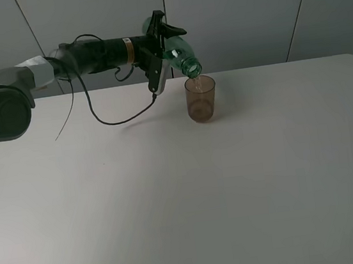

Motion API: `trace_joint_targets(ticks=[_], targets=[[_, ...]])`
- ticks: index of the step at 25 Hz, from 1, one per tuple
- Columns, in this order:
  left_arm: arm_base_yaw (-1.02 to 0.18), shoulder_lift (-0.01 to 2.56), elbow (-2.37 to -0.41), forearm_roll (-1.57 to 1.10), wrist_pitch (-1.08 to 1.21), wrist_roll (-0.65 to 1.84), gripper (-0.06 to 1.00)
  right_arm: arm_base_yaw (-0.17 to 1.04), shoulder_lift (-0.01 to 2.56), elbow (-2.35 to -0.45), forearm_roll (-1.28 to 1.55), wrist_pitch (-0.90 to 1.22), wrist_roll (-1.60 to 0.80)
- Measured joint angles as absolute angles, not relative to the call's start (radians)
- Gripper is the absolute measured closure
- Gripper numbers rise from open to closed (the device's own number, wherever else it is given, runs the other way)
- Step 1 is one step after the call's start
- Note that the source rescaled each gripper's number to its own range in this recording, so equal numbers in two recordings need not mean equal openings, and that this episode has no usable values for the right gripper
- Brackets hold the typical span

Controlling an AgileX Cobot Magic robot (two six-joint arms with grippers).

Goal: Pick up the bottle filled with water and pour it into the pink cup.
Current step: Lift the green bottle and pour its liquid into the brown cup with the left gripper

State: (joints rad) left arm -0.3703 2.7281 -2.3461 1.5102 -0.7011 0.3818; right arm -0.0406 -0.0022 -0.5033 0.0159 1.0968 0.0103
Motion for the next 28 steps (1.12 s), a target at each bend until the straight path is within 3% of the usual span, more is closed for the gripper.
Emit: trace_joint_targets(ticks=[28], targets=[[-0.379,2.728,-2.374,1.508,-0.702,0.5,0.94,-0.041,-0.002,-0.503,0.016,1.097,0.01]])
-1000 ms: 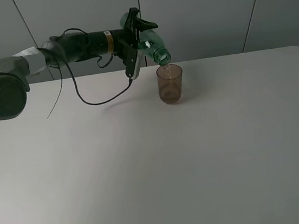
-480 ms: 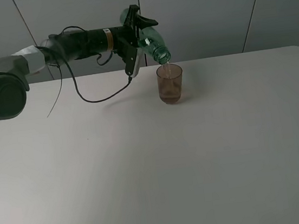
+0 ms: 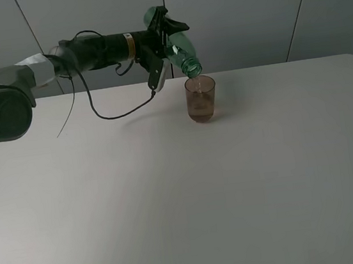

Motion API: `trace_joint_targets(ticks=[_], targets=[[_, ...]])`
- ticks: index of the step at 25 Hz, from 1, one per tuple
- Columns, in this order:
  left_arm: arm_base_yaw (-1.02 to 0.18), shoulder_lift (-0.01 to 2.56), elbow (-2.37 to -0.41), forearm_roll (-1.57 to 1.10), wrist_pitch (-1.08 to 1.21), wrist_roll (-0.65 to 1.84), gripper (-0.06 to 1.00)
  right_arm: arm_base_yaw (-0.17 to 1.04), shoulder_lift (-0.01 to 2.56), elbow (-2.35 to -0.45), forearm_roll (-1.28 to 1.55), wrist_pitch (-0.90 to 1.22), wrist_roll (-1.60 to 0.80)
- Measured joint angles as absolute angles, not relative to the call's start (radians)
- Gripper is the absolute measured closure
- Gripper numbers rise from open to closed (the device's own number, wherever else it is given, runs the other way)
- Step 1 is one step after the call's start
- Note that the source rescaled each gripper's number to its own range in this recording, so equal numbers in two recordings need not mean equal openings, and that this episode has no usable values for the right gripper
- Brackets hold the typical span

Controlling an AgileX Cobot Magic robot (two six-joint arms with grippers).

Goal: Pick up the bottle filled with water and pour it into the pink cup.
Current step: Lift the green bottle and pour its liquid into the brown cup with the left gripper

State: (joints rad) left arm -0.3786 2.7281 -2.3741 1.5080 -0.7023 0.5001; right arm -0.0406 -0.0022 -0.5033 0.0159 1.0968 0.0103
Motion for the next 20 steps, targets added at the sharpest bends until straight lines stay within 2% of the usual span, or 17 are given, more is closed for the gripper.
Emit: trace_joint_targets(ticks=[20], targets=[[-0.389,2.728,-2.374,1.497,-0.717,0.623,0.94,-0.041,-0.002,-0.503,0.016,1.097,0.01]])
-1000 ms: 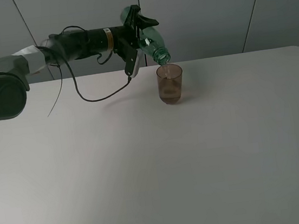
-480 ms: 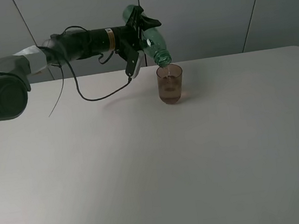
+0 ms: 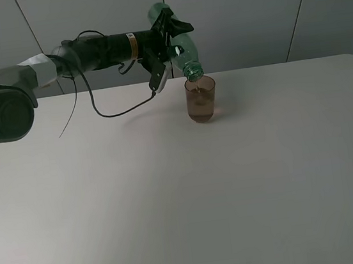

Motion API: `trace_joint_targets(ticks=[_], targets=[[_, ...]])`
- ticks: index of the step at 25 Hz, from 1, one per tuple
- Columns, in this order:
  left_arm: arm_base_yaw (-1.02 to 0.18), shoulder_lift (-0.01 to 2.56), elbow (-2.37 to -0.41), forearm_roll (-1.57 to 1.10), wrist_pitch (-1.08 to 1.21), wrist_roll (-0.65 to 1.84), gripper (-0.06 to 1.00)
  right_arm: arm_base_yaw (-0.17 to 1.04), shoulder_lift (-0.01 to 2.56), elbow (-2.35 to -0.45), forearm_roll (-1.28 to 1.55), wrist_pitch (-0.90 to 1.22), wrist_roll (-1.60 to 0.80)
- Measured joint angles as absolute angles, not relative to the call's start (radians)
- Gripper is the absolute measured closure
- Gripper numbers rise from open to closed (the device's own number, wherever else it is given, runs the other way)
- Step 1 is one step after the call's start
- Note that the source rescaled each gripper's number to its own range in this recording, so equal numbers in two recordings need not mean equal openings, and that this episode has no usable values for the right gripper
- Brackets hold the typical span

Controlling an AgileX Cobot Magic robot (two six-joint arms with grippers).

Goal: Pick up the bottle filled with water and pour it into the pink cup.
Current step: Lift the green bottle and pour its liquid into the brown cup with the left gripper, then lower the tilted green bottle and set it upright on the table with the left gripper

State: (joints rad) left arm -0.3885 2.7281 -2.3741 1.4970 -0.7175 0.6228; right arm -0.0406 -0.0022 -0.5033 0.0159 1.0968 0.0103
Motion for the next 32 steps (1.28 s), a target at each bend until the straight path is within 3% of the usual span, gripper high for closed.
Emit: trace_joint_targets(ticks=[18,25,32], targets=[[-0.391,2.728,-2.383,1.478,-0.725,0.597,0.94,-0.041,-0.002,-0.503,0.016,1.097,0.01],[-0.391,2.721,-2.383,1.448,-0.725,0.3,0.94,-0.041,-0.002,-0.503,0.016,1.097,0.01],[-0.359,2.69,-2.384,1.524,-0.706,-0.305,0.94,-0.041,-0.002,-0.503,0.016,1.097,0.01]])
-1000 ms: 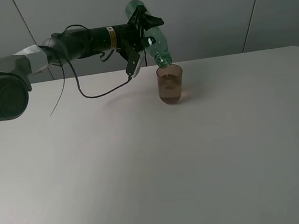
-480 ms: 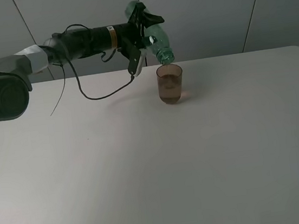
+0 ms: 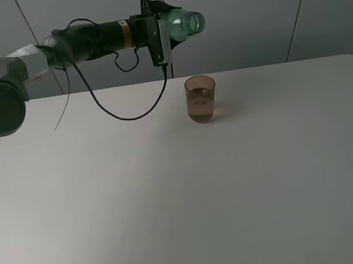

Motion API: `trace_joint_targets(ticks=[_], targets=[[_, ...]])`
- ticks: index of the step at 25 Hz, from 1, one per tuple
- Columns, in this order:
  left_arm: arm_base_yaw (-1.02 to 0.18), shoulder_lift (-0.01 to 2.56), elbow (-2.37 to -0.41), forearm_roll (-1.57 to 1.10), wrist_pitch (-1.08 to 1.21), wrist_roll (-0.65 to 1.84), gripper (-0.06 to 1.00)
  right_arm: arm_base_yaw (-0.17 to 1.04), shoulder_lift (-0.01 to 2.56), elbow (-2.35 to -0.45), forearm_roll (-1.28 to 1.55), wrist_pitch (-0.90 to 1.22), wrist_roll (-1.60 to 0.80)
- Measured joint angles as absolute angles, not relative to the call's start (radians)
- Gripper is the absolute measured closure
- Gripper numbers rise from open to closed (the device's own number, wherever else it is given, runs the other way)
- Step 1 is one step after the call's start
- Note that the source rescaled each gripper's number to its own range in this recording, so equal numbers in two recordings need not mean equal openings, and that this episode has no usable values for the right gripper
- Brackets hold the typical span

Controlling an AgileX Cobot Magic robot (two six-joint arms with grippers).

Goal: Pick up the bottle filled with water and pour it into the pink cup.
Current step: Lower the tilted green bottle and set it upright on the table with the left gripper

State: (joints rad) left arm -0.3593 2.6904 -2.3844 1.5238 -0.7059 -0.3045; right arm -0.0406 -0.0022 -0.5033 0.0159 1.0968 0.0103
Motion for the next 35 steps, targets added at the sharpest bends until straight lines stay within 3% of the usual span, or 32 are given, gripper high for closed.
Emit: trace_joint_targets(ticks=[6,10,16,25,35], targets=[[-0.322,2.668,-2.348,1.668,-0.676,-1.104,0.94,-0.041,-0.002,-0.503,0.016,1.097,0.01],[-0.299,2.58,-2.216,1.651,-0.651,-1.28,0.94,-0.041,-0.002,-0.503,0.016,1.097,0.01],[-0.262,2.359,-1.795,1.346,-0.596,-1.018,0.94,-0.041,-0.002,-0.503,0.016,1.097,0.01],[-0.139,2.14,-1.228,0.828,-0.751,-0.565,0.94,-0.041,-0.002,-0.503,0.016,1.097,0.01],[-0.009,2.021,-0.842,0.587,-0.956,-0.191,0.94,-0.041,-0.002,-0.503,0.016,1.097,0.01]])
